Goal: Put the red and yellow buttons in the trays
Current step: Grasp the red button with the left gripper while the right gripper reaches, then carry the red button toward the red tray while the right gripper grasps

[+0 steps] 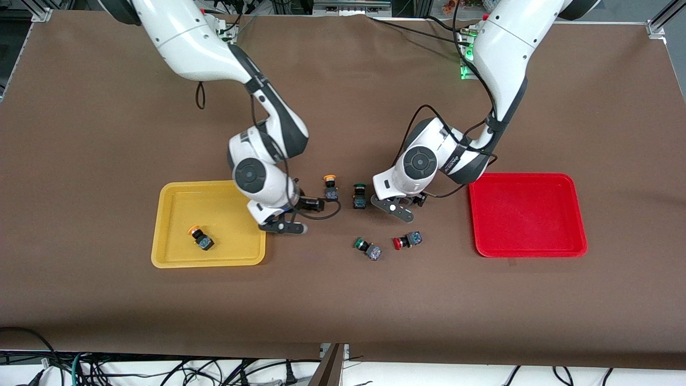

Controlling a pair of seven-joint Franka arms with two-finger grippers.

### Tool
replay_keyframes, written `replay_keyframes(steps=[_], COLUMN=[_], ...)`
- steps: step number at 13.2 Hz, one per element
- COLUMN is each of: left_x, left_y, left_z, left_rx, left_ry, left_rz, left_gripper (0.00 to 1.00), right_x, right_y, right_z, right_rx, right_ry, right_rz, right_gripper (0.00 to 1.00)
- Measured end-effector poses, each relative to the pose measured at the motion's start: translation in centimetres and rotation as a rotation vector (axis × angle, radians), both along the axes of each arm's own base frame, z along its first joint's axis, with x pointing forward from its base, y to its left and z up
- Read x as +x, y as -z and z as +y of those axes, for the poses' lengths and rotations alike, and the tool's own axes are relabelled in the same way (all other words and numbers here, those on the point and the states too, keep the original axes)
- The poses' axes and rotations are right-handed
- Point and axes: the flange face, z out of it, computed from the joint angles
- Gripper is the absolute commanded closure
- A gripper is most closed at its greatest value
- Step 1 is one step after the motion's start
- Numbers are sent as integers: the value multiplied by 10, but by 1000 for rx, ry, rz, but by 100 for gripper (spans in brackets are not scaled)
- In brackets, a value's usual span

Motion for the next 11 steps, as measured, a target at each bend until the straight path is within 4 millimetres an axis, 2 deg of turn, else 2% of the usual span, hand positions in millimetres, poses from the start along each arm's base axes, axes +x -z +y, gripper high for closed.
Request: replay_keyframes(steps=[1,3,4,6,7,8,10,11], left_x=[-1,-2,0,1,1,1,1,2], left_y=[7,14,13,11,11,11,1,-10], left_z=[1,1,2,2,2,2,6,12], left_rx=[3,3,5,5,5,7,46,69], left_ry=[-1,-2,0,2,3,3,15,30], left_rz=[8,12,6,2,1,4,48,71], left_gripper=[84,92,100,100,100,100,100,100], right_x=[-7,-21,-25,-38,-48,-58,-68,-68], right_y=[8,16,17,19,25,33,41,38], right_z=[12,30,37,51,57,62,64,66], right_rx=[11,19,20,17,9,0,-6,0], right_ry=[27,48,53,62,56,50,44,42], right_rz=[3,13,18,30,39,49,48,43], right_gripper=[19,19,19,20,27,45,97,100])
